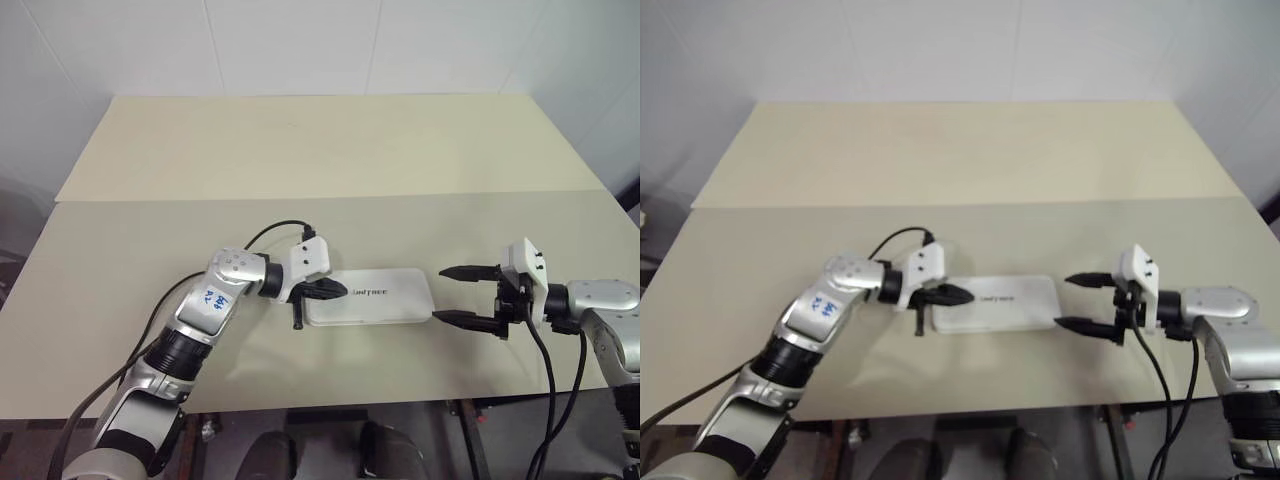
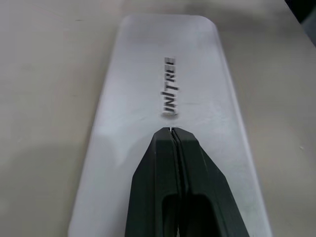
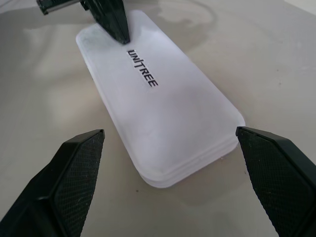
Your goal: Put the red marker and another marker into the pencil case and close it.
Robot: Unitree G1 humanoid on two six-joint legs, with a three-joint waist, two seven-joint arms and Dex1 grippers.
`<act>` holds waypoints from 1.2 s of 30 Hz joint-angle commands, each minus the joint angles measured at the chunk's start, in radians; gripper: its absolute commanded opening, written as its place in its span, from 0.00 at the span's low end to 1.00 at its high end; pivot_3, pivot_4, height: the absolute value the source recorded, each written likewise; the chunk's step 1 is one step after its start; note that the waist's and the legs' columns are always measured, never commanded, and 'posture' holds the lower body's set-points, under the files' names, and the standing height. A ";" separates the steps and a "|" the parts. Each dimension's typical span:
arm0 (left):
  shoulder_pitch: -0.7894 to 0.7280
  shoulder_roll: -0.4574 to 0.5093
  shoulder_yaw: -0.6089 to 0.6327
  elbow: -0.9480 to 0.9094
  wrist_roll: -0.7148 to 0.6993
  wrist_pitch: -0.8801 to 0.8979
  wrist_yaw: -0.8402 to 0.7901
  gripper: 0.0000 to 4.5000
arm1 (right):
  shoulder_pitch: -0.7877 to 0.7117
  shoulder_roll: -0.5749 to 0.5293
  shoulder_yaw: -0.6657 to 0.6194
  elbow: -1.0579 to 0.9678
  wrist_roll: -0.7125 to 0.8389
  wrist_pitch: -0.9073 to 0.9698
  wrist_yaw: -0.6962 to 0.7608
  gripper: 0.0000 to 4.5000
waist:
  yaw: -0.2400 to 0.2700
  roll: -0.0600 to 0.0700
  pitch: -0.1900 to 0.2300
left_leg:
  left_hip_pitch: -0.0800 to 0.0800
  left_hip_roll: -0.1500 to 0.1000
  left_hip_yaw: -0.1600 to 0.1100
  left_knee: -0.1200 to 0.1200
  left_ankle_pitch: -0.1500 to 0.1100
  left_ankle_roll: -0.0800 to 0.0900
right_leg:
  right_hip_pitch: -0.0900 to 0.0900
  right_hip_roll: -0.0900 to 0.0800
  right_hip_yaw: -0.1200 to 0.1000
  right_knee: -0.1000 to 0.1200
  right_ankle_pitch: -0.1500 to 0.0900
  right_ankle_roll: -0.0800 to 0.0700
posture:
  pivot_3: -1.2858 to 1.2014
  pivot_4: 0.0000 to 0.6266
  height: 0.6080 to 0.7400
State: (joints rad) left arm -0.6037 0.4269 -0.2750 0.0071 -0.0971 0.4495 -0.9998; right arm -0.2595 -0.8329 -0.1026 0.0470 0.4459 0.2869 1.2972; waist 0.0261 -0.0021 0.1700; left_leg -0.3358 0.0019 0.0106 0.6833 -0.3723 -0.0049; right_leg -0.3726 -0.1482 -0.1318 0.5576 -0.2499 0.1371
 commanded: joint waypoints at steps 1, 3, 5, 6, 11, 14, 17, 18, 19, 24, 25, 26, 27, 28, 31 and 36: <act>0.014 0.015 0.092 -0.034 -0.059 -0.027 0.020 0.01 | 0.003 0.004 0.006 0.015 -0.008 -0.042 0.026 1.00 | -0.001 0.000 0.000 | 0.000 0.000 0.000 0.000 0.000 0.000 | 0.000 0.000 0.000 0.000 0.000 0.000 | 0.52 0.24 1.00; 0.025 0.020 0.125 -0.031 -0.077 -0.060 0.024 0.01 | 0.000 0.007 0.006 0.036 -0.013 -0.062 0.031 1.00 | 0.001 0.000 0.000 | 0.000 0.000 0.000 0.000 0.000 0.000 | 0.000 0.000 0.000 0.000 0.000 0.000 | 0.52 0.24 1.00; 0.045 0.013 0.190 -0.032 -0.130 -0.097 0.025 0.01 | -0.004 0.011 0.002 0.055 -0.014 -0.071 0.032 1.00 | 0.001 0.000 0.000 | 0.000 0.000 0.000 0.000 0.000 0.000 | 0.000 0.000 0.000 0.000 0.000 0.000 | 0.52 0.24 1.00; 0.052 0.006 0.217 -0.033 -0.155 -0.109 0.028 0.01 | -0.006 0.012 -0.001 0.066 -0.014 -0.077 0.032 1.00 | 0.001 0.000 0.000 | 0.000 0.000 0.000 0.000 0.000 0.000 | 0.000 0.000 0.000 0.000 0.000 0.000 | 0.52 0.24 1.00; 0.149 0.029 0.314 -0.024 -0.259 -0.209 -0.037 0.09 | -0.023 0.021 -0.025 0.130 -0.016 -0.169 0.051 1.00 | -0.002 0.000 0.000 | -0.001 0.000 0.000 -0.001 0.000 0.000 | -0.001 0.000 0.000 0.000 0.000 0.000 | 0.52 0.24 1.00; 0.219 0.063 0.369 -0.040 -0.280 -0.252 -0.043 0.29 | -0.057 0.048 -0.067 0.192 0.009 -0.280 0.072 1.00 | -0.003 0.000 0.000 | 0.000 0.000 0.001 -0.001 0.000 0.000 | -0.001 0.000 0.000 0.000 0.000 0.000 | 0.52 0.24 1.00; 0.287 0.108 0.412 -0.079 -0.331 -0.233 -0.072 0.52 | -0.068 0.066 -0.100 0.223 0.040 -0.360 0.118 1.00 | -0.005 0.000 0.000 | 0.000 0.000 0.002 -0.001 0.000 0.000 | -0.001 0.000 0.000 -0.001 0.000 0.000 | 0.52 0.24 1.00; 0.303 0.117 0.423 -0.089 -0.355 -0.221 -0.077 0.59 | -0.066 0.066 -0.108 0.227 0.052 -0.353 0.121 1.00 | -0.003 0.000 0.001 | 0.000 0.001 0.002 -0.001 0.000 0.000 | -0.001 0.000 0.000 -0.001 0.000 0.000 | 0.52 0.24 1.00; 0.315 0.126 0.429 -0.095 -0.365 -0.219 -0.080 0.67 | -0.063 0.061 -0.109 0.230 0.054 -0.360 0.135 1.00 | 0.000 0.000 0.001 | 0.000 0.001 0.001 -0.001 0.000 0.000 | -0.001 0.001 0.000 -0.001 0.000 0.000 | 0.52 0.24 1.00; 0.339 0.147 0.431 -0.100 -0.376 -0.225 -0.087 0.99 | -0.057 0.036 -0.108 0.261 0.039 -0.363 0.152 1.00 | 0.000 0.000 0.001 | 0.000 0.000 0.000 -0.001 0.000 0.000 | 0.000 -0.001 0.000 -0.001 0.000 0.000 | 0.52 0.24 1.00; 0.342 0.151 0.429 -0.099 -0.374 -0.228 -0.089 0.99 | -0.055 0.034 -0.109 0.263 0.039 -0.357 0.151 1.00 | -0.002 0.000 0.001 | 0.000 0.000 0.001 -0.001 0.000 0.000 | 0.000 -0.001 0.000 -0.001 0.000 0.000 | 0.52 0.24 1.00; 0.343 0.151 0.431 -0.099 -0.379 -0.229 -0.091 0.99 | -0.057 0.032 -0.112 0.266 0.042 -0.360 0.152 1.00 | -0.003 0.000 0.001 | 0.000 0.000 0.001 -0.001 0.000 0.000 | 0.000 -0.001 0.000 -0.001 0.000 0.000 | 0.52 0.24 1.00; 0.342 0.151 0.430 -0.099 -0.378 -0.232 -0.092 0.99 | -0.059 0.030 -0.116 0.268 0.046 -0.358 0.152 1.00 | -0.004 0.000 0.001 | 0.000 0.000 0.001 -0.001 0.000 0.000 | -0.001 0.000 0.000 -0.001 0.000 0.000 | 0.52 0.24 1.00; 0.340 0.146 0.426 -0.104 -0.381 -0.229 -0.088 0.99 | -0.062 0.025 -0.122 0.278 0.049 -0.368 0.160 1.00 | -0.004 0.000 0.001 | 0.000 0.001 0.001 -0.001 0.000 0.000 | -0.001 0.000 0.000 -0.001 0.000 0.000 | 0.52 0.24 1.00; 0.345 0.142 0.404 -0.138 -0.402 -0.194 -0.092 0.99 | -0.067 0.015 -0.148 0.290 0.050 -0.379 0.150 1.00 | -0.003 0.000 0.001 | 0.000 0.001 0.001 -0.002 0.000 0.000 | -0.001 0.000 0.000 -0.001 0.000 0.000 | 0.52 0.24 1.00; 0.352 0.142 0.389 -0.161 -0.410 -0.187 -0.091 0.99 | -0.059 0.004 -0.168 0.293 0.039 -0.373 0.125 1.00 | -0.002 0.000 0.001 | 0.000 0.000 0.001 -0.002 0.000 0.000 | -0.001 0.000 0.000 -0.001 0.000 0.000 | 0.52 0.24 1.00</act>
State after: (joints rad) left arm -0.2586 0.5661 0.1135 -0.1166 -0.4844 0.2623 -1.0865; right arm -0.3169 -0.8089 -0.2358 0.3463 0.4729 -0.0802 1.4357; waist 0.0238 -0.0017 0.1707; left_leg -0.3357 0.0025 0.0121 0.6817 -0.3725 -0.0051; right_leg -0.3737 -0.1483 -0.1315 0.5569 -0.2499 0.1369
